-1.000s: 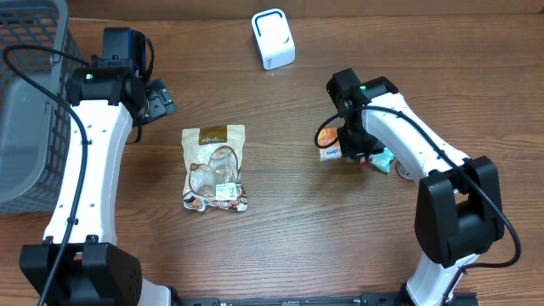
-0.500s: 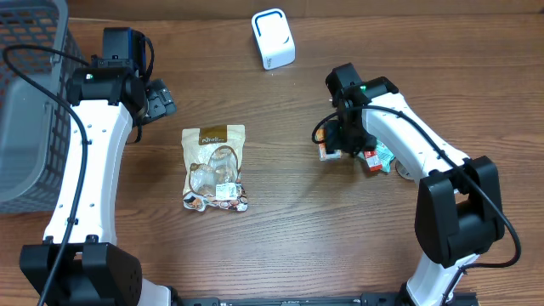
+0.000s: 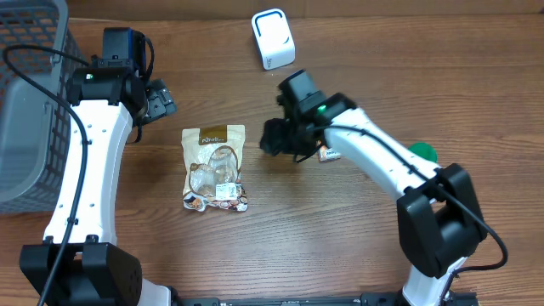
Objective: Scan the item barcode
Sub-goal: 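Move the right gripper left over the PanTree snack bag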
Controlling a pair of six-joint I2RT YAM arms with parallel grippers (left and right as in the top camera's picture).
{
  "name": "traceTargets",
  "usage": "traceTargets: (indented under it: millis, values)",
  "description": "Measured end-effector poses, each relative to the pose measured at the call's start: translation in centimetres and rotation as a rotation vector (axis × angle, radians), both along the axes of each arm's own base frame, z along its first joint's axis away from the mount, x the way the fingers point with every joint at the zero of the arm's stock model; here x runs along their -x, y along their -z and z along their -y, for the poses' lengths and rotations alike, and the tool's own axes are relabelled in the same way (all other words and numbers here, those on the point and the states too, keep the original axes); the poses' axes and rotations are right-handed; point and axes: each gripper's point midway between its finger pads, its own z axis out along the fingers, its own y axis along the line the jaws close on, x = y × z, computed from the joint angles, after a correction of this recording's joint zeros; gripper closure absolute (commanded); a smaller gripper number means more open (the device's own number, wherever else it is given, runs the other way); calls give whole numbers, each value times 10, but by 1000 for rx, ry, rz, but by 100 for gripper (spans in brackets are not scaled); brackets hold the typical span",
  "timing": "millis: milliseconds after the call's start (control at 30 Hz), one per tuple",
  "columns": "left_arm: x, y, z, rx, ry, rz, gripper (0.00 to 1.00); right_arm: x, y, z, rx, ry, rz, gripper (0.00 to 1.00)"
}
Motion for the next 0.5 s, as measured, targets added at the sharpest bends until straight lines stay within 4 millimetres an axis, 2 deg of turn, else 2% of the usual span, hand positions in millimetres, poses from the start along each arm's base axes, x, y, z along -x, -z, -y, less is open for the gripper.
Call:
traceTargets:
  millis: [133,267,433,500]
  values:
    - [0,0,0,0,0,0,0,5,2,-13,39,42,27,32]
    - [0,0,0,0,0,0,0,-1,2,-12,64,87,58,29]
    - [0,0,0,0,0,1,0,-6,3,-6,84,122,66,12]
    - [-4,-1,1,7,3,19,1,-7,2,-5,86,128,71,11]
